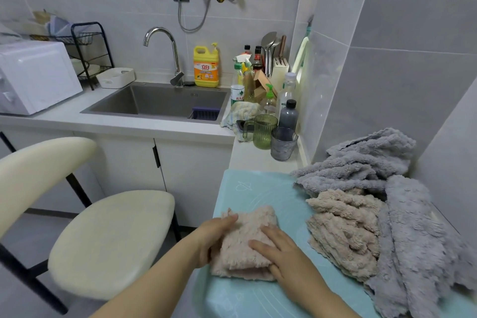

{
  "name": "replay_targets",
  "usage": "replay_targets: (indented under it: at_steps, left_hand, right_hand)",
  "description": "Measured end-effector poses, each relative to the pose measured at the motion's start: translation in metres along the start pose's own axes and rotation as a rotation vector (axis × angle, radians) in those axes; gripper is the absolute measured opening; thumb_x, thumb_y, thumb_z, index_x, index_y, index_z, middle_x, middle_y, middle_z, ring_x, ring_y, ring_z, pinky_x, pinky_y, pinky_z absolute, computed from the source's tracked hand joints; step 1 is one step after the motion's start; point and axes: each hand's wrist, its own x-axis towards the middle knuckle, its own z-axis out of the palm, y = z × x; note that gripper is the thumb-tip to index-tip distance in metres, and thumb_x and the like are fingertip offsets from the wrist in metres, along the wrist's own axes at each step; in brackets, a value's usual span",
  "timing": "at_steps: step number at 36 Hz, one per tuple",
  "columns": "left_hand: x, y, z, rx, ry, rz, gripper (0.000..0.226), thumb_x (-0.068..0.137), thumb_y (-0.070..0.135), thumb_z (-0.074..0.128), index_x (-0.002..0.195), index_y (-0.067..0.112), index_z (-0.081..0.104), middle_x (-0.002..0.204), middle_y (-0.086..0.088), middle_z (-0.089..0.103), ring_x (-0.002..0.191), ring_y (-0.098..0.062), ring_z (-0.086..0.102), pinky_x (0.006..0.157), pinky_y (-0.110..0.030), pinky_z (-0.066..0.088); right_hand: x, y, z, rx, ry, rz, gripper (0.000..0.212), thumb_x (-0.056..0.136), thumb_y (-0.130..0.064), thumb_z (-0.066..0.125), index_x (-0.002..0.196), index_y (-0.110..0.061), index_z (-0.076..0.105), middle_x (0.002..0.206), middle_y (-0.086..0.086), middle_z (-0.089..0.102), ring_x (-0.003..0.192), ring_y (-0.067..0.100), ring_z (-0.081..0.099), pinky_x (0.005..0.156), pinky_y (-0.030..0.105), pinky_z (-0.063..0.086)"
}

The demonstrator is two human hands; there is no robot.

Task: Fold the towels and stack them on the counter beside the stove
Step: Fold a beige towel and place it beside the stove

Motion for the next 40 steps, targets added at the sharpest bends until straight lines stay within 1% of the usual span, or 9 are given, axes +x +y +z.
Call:
replay_targets:
  at_steps: [4,9,16,21,24,28,32,36,40]
  left_hand:
    - [0.002,-0.003,0.000,0.087,0.076,0.089,0.019,0.091,0.012,0.060,0.110,0.010,0.057,0.100,-0.010,0.068,0.086,-0.023,0.066,0.061,-0.029,0.053]
    - [0.004,-0.006,0.001,0.225,0.146,0.199,0.011,0.097,0.018,0.046,0.106,0.025,0.050,0.098,-0.002,0.065,0.086,-0.022,0.063,0.070,-0.032,0.049]
    - [0.006,-0.004,-0.003,0.401,0.203,0.204,0.030,0.097,0.019,0.042,0.127,0.018,0.036,0.096,-0.001,0.056,0.088,-0.023,0.057,0.076,-0.034,0.048]
    - [-0.003,-0.004,0.007,0.960,0.579,0.594,0.056,0.096,0.025,0.043,0.145,0.016,0.019,0.141,-0.006,0.035,0.124,-0.024,0.043,0.099,-0.031,0.036]
    - [0.000,-0.006,0.014,1.189,0.488,0.708,0.050,0.100,0.027,0.033,0.147,0.016,0.021,0.156,-0.001,0.017,0.144,-0.019,0.017,0.114,-0.028,0.018]
    - [0.010,-0.022,0.014,1.415,0.338,0.460,0.053,0.102,0.036,0.020,0.150,0.020,0.009,0.159,0.006,0.003,0.147,-0.016,-0.003,0.117,-0.038,0.003]
    - [0.017,-0.038,0.004,1.539,0.363,0.406,0.069,0.090,0.058,-0.010,0.150,0.025,-0.003,0.158,0.009,-0.007,0.146,-0.014,-0.011,0.116,-0.046,-0.007]
    - [0.027,-0.035,-0.002,1.548,0.337,0.430,0.132,0.034,0.066,-0.052,0.150,0.026,-0.004,0.158,0.010,-0.009,0.145,-0.013,-0.012,0.115,-0.046,-0.008]
    - [0.026,-0.031,-0.002,1.541,0.312,0.422,0.072,0.087,0.058,-0.013,0.150,0.025,-0.004,0.158,0.009,-0.008,0.146,-0.013,-0.012,0.116,-0.046,-0.008]
  right_hand:
    - [-0.001,-0.002,0.000,-0.109,-0.055,0.111,0.079,0.049,-0.030,0.061,0.125,-0.039,0.042,0.131,-0.009,0.056,0.113,0.014,0.061,0.079,0.023,0.054]
    - [-0.002,-0.003,-0.005,-0.011,-0.041,0.157,0.069,0.088,-0.023,0.047,0.145,-0.040,0.013,0.155,-0.015,-0.007,0.143,0.007,0.001,0.113,0.027,0.022]
    - [-0.001,-0.003,-0.007,0.174,-0.054,0.133,0.044,0.067,-0.060,0.046,0.108,-0.046,0.046,0.135,-0.036,0.005,0.135,0.002,0.014,0.106,0.024,0.023]
    - [0.014,-0.015,-0.015,0.229,0.306,0.251,0.070,0.069,-0.061,0.018,0.117,-0.029,0.057,0.137,-0.025,0.026,0.132,0.009,0.028,0.101,0.025,0.026]
    - [0.032,-0.026,-0.016,0.091,0.210,0.321,0.063,0.084,-0.044,0.012,0.141,-0.028,0.035,0.156,-0.010,0.012,0.143,0.013,0.012,0.112,0.031,0.017]
    - [0.047,-0.025,0.007,-0.004,-0.057,0.354,0.053,0.100,-0.042,0.019,0.150,-0.029,0.007,0.158,-0.007,-0.007,0.146,0.014,-0.008,0.116,0.035,0.006]
    - [0.042,-0.015,0.029,-0.058,-0.114,0.371,0.090,0.068,-0.069,-0.021,0.148,-0.035,-0.002,0.157,-0.012,-0.013,0.144,0.014,-0.016,0.116,0.039,-0.001]
    - [0.043,-0.015,0.031,-0.069,-0.113,0.405,0.104,0.050,-0.065,-0.029,0.148,-0.037,-0.006,0.155,-0.013,-0.019,0.144,0.014,-0.018,0.116,0.042,-0.006]
    - [0.048,-0.016,0.027,-0.093,-0.177,0.437,0.137,0.022,-0.069,-0.052,0.147,-0.038,-0.008,0.151,-0.017,-0.025,0.144,0.014,-0.018,0.115,0.044,-0.005]
